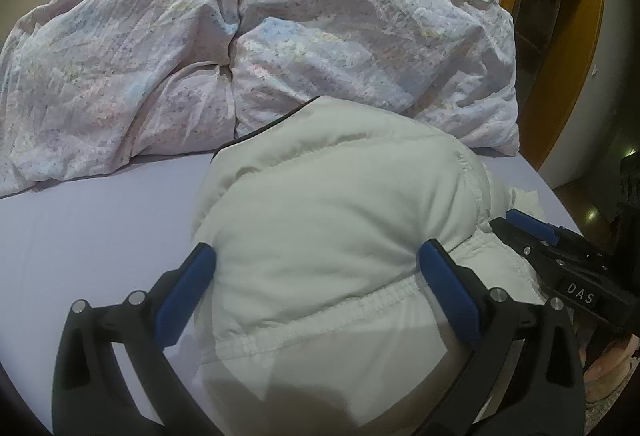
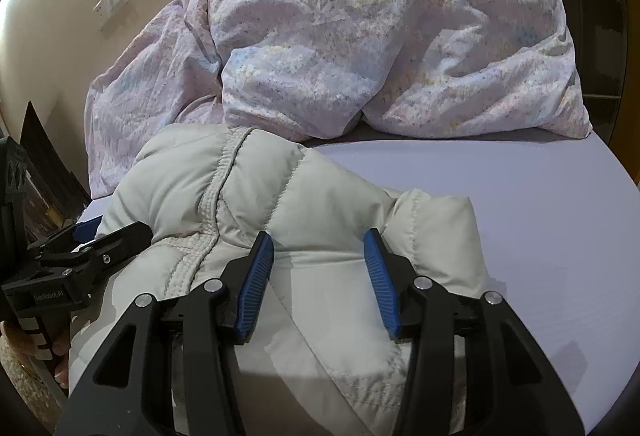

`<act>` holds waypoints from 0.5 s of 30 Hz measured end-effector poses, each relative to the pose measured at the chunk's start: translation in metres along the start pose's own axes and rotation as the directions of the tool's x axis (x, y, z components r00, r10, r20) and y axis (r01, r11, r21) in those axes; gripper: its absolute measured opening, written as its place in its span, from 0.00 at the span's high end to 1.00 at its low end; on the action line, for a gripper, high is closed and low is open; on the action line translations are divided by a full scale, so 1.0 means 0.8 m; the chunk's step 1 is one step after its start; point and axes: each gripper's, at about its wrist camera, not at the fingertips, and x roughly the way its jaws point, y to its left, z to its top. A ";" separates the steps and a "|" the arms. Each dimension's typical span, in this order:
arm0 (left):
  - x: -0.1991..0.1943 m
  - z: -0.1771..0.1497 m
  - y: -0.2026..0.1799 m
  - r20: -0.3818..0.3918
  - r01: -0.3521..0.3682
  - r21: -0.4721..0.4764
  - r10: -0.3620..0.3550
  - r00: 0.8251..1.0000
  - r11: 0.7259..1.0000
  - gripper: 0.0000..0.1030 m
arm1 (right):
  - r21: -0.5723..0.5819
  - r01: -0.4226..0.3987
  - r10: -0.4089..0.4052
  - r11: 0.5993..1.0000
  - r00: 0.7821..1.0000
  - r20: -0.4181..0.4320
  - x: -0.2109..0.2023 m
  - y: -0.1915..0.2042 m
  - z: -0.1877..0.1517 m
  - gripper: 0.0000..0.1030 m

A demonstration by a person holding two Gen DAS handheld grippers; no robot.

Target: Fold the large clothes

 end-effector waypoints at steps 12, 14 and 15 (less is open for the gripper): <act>0.011 -0.007 -0.005 -0.002 -0.053 0.030 0.054 0.999 0.998 0.02 | 0.015 0.000 0.000 1.000 1.000 -0.021 0.014 -0.005 -0.009 0.52; 0.013 -0.008 -0.008 -0.002 -0.069 0.041 0.069 0.998 0.997 0.02 | 0.014 0.002 -0.002 1.000 1.000 -0.024 0.016 -0.005 -0.010 0.52; 0.014 -0.009 -0.010 -0.002 -0.078 0.047 0.078 0.997 0.996 0.02 | 0.014 0.003 -0.003 1.000 1.000 -0.026 0.017 -0.005 -0.010 0.52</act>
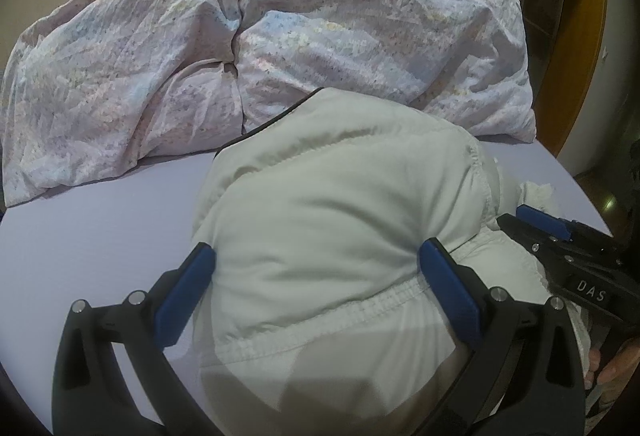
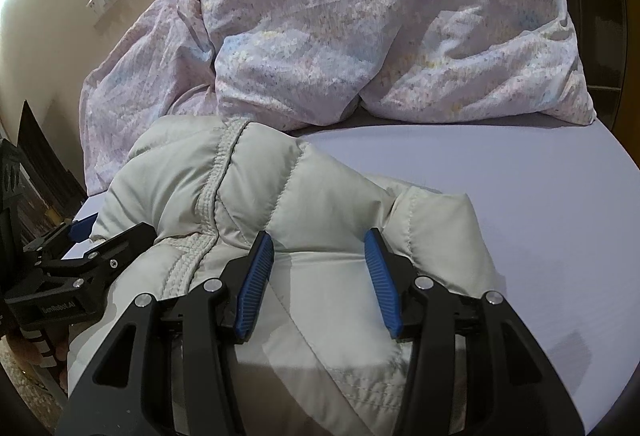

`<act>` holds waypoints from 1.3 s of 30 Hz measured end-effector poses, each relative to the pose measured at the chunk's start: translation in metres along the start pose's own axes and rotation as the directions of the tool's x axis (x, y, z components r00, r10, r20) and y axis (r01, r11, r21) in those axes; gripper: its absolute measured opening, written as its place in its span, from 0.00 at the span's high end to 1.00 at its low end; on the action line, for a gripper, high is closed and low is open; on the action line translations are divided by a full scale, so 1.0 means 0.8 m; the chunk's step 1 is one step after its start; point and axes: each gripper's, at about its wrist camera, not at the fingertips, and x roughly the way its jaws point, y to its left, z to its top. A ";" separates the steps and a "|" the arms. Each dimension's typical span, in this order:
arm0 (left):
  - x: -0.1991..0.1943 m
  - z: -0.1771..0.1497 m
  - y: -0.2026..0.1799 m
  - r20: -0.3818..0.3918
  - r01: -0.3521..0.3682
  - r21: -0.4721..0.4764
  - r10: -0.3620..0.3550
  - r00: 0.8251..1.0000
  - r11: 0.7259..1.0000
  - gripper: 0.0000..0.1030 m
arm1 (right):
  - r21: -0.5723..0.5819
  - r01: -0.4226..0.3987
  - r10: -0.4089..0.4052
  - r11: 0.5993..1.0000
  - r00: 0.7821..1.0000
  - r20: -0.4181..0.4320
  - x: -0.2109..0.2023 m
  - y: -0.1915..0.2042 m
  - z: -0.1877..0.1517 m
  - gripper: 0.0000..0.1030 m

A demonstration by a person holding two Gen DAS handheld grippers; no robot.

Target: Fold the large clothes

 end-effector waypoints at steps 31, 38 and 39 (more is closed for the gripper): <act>-0.035 0.033 0.022 0.065 -0.067 0.000 0.066 0.996 0.998 0.02 | 0.069 0.067 -0.073 0.995 0.994 0.085 -0.032 -0.013 0.027 0.47; -0.009 0.032 0.015 0.053 -0.052 -0.006 0.052 0.997 0.999 0.02 | 0.085 0.123 -0.128 0.989 0.990 0.062 -0.007 -0.023 0.023 0.47; -0.007 0.032 0.015 0.049 -0.048 -0.010 0.048 0.998 0.999 0.02 | 0.082 0.127 -0.132 0.989 0.990 0.059 -0.004 -0.023 0.021 0.47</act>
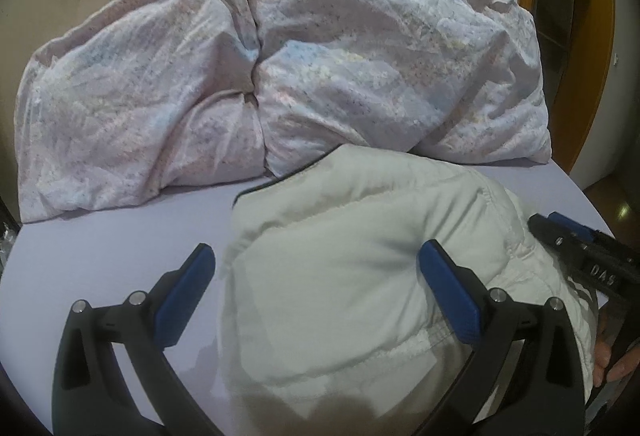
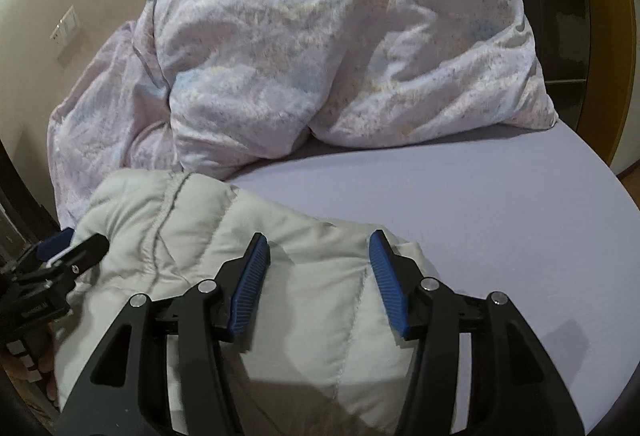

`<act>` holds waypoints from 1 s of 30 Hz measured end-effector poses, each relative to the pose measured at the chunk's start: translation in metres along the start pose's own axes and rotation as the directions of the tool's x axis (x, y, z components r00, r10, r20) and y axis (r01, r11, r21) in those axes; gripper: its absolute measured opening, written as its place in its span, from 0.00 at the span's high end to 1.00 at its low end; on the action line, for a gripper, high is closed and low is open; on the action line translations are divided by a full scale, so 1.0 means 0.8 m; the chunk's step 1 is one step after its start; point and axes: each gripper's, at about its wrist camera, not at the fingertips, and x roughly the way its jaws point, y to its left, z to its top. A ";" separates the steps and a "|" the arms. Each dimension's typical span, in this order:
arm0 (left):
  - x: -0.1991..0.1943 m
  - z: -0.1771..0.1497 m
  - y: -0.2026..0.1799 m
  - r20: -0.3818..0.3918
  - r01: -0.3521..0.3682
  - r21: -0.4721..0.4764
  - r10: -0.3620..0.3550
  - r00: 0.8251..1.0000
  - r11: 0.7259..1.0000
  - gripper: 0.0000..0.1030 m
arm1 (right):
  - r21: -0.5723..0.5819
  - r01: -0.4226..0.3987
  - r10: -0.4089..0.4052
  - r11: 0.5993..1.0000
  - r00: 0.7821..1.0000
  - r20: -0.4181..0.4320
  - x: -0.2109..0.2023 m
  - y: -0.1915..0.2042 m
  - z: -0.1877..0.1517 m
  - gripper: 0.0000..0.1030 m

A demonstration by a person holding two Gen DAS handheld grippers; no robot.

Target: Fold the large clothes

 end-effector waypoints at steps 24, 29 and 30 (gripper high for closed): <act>0.036 -0.010 -0.008 -0.054 -0.012 -0.018 0.011 0.998 1.000 0.02 | 0.053 -0.007 0.009 0.999 0.999 -0.052 0.033 -0.011 -0.013 0.45; 0.037 -0.010 -0.008 -0.054 -0.015 -0.015 0.014 0.998 1.000 0.02 | 0.057 -0.009 0.012 0.998 0.998 -0.057 0.035 -0.011 -0.014 0.45; 0.038 -0.010 -0.008 -0.054 -0.015 -0.016 0.014 0.998 1.000 0.02 | 0.058 -0.009 0.012 0.998 0.998 -0.058 0.035 -0.011 -0.014 0.45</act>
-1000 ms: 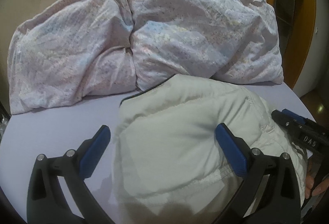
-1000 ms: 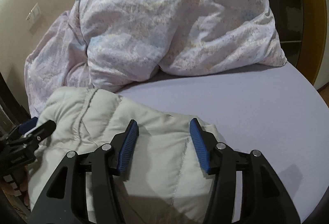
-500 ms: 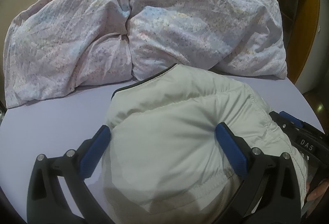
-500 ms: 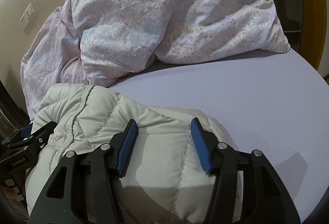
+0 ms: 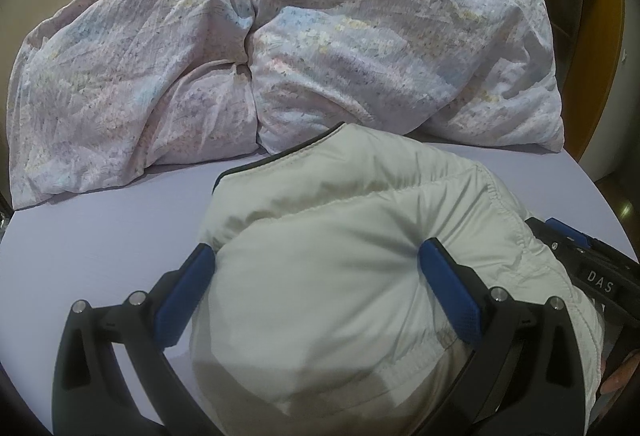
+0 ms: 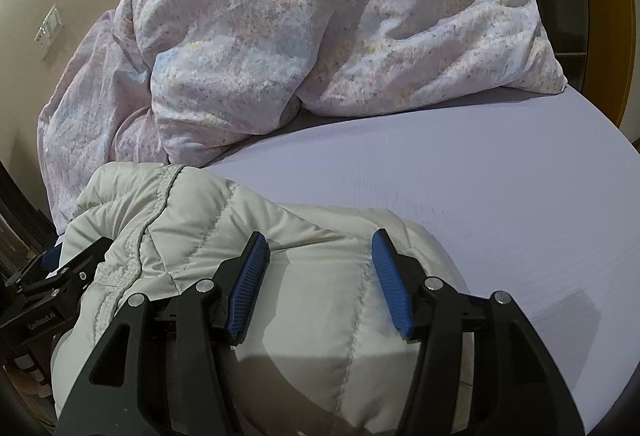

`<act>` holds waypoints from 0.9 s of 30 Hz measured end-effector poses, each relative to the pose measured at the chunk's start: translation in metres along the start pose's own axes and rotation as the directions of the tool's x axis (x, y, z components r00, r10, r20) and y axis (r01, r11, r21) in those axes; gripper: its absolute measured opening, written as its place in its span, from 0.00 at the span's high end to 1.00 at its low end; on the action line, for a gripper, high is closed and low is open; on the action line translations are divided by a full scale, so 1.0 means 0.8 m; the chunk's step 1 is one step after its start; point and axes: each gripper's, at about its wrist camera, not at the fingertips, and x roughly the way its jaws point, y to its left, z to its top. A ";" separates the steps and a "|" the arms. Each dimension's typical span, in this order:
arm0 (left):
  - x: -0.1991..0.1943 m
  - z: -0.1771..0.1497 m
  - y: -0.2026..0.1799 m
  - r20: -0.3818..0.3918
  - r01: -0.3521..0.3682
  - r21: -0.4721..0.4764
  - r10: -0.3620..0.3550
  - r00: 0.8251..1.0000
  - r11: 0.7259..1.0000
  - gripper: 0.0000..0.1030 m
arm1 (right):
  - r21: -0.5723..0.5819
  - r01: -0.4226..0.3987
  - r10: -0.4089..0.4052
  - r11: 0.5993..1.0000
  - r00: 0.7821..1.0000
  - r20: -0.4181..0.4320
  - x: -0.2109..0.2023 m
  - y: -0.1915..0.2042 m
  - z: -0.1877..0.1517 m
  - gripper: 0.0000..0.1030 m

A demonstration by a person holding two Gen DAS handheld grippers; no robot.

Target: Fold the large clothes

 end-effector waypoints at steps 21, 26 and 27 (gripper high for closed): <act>0.005 -0.001 -0.001 0.005 -0.011 0.000 0.011 1.000 1.000 0.02 | 0.016 -0.016 0.016 1.000 1.000 -0.001 0.002 -0.002 -0.001 0.44; 0.007 -0.001 0.000 0.006 -0.011 0.000 0.011 1.000 1.000 0.02 | 0.024 -0.021 0.021 0.999 1.000 0.001 0.001 -0.003 -0.002 0.44; 0.007 -0.001 0.001 0.006 -0.012 0.000 0.012 1.000 1.000 0.02 | 0.025 -0.022 0.022 0.999 1.000 0.001 0.001 -0.003 -0.002 0.44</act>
